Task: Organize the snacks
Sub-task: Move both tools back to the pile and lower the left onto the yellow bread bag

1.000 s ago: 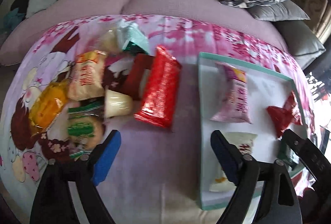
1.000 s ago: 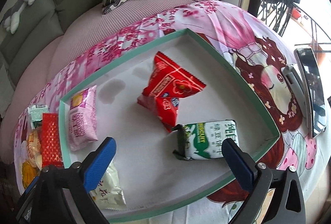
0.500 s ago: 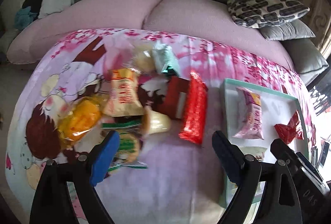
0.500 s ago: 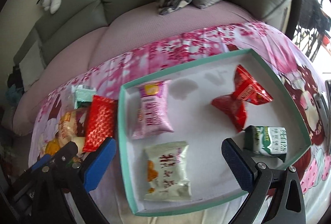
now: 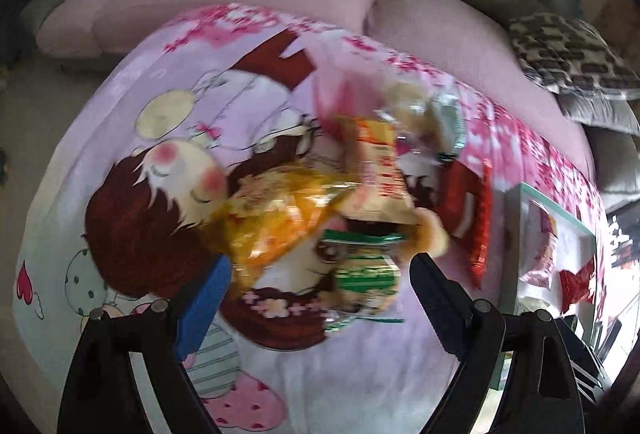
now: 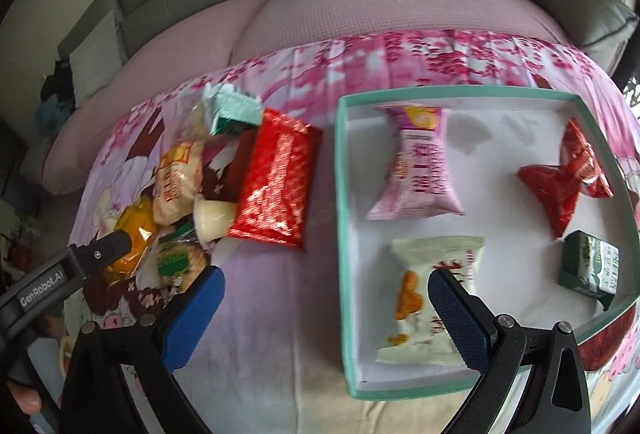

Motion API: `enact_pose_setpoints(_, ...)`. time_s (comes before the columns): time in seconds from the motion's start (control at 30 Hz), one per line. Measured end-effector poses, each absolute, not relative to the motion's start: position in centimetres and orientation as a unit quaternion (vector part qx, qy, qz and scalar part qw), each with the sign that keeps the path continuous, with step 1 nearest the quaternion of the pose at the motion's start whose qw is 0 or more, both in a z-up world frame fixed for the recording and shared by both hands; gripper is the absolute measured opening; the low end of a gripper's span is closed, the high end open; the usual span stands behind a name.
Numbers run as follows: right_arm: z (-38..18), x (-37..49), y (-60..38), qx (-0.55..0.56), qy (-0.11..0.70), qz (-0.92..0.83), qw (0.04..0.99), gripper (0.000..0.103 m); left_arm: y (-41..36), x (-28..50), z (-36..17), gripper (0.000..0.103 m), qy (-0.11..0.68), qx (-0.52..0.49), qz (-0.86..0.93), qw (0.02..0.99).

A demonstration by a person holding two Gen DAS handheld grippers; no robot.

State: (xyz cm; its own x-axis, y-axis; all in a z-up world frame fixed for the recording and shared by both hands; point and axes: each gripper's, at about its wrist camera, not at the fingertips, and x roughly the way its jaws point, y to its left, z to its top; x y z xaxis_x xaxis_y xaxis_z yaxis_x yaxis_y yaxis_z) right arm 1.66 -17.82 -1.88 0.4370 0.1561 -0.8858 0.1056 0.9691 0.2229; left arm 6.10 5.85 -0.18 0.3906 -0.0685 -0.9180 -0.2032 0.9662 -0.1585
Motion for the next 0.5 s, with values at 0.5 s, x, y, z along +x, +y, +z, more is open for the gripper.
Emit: enact_pose_setpoints(0.5,-2.5,4.1,-10.4,0.076,0.567,0.096,0.815,0.099,9.8,8.4,-1.6,0.091,0.567,-0.146,0.045,0.81)
